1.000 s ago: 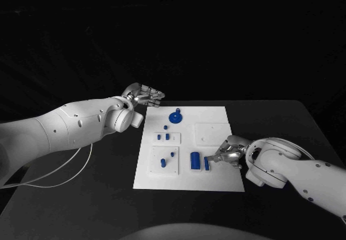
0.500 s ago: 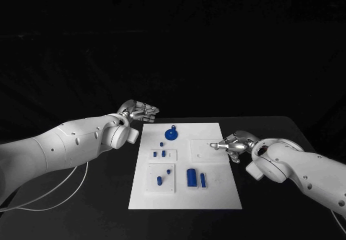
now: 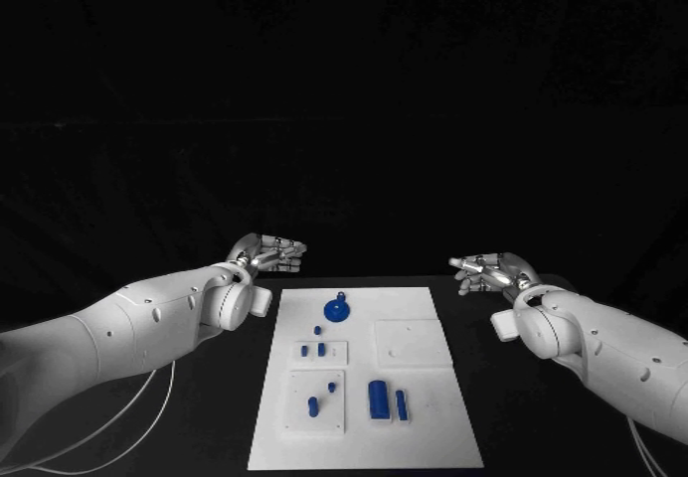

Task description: Assemble the parts on the task board

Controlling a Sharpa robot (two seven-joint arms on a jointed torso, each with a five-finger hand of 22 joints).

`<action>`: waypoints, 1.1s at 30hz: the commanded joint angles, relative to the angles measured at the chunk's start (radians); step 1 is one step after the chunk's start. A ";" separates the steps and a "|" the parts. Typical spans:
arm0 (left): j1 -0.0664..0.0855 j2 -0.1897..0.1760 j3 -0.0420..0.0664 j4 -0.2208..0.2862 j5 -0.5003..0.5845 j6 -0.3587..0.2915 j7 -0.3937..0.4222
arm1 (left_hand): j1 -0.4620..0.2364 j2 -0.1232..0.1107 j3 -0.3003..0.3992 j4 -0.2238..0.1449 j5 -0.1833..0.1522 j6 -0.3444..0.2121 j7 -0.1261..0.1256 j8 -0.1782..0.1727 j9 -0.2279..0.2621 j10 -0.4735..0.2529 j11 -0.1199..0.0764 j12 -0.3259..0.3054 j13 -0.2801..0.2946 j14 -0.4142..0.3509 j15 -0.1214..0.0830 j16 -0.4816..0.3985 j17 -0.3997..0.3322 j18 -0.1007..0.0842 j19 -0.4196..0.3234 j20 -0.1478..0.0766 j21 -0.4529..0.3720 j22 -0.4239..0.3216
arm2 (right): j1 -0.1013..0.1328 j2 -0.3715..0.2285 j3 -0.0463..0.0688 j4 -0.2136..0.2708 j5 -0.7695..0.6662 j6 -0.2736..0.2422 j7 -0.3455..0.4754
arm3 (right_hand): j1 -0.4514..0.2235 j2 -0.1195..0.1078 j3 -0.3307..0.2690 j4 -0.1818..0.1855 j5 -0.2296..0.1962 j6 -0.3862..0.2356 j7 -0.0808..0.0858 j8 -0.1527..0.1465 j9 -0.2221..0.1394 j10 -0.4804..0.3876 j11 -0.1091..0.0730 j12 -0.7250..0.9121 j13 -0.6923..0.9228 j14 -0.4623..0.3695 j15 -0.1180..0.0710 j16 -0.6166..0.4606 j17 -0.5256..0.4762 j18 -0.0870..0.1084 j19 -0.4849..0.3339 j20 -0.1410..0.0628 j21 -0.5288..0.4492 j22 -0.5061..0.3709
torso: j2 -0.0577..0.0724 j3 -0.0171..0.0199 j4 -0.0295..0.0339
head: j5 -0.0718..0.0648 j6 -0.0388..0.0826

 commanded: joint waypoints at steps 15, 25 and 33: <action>-0.025 -0.005 0.019 0.055 0.048 -0.051 0.045 | -0.675 0.020 -0.144 -0.055 -0.123 -1.057 -0.127 -0.064 -0.068 -1.136 -0.119 -0.063 -0.059 -1.122 -0.125 -0.065 -0.066 -0.070 -1.052 -0.112 -0.077 -0.079 | 0.008 0.000 -0.028 0.023 0.167 -0.046 0.120 | -1.262 -0.115 0.194 0.112 -0.338 -0.996 -0.129 -0.066 -0.266 -1.131 -0.067 -0.262 -0.531 -1.088 -0.038 -0.475 -0.679 -0.092 -1.185 -0.010 -0.088 -0.870 | -0.041 -0.0044 0.0371 | -0.036 0.002; -0.121 -0.088 0.087 0.354 0.078 -0.270 0.137 | -1.394 0.020 -0.144 -0.055 -0.123 -1.057 -0.127 -0.064 -0.068 -1.136 -0.119 -0.063 -0.059 -1.122 -0.125 -0.065 -0.066 -0.070 -1.052 -0.112 -0.077 -0.079 | 0.025 -0.083 -0.155 0.323 0.358 -0.277 0.255 | -1.262 -0.115 0.194 0.112 -0.338 -0.996 -0.129 -0.066 -0.266 -1.131 -0.067 -0.262 -0.531 -1.088 -0.038 -0.475 -0.679 -0.092 -1.185 -0.010 -0.088 -0.870 | -0.079 -0.0117 0.0719 | -0.076 -0.027; -0.184 -0.142 0.132 0.551 0.098 -0.415 0.198 | -1.394 0.020 -0.144 -0.055 -0.123 -1.057 -0.127 -0.064 -0.068 -1.136 -0.119 -0.063 -0.059 -1.122 -0.125 -0.065 -0.066 -0.070 -1.052 -0.112 -0.077 -0.079 | 0.038 -0.145 -0.249 0.543 0.497 -0.447 0.355 | -1.262 -0.115 0.194 0.112 -0.338 -0.996 -0.129 -0.066 -0.266 -1.131 -0.067 -0.262 -0.531 -1.088 -0.038 -0.475 -0.679 -0.092 -1.185 -0.010 -0.088 -0.870 | -0.079 -0.0117 0.0719 | -0.076 -0.027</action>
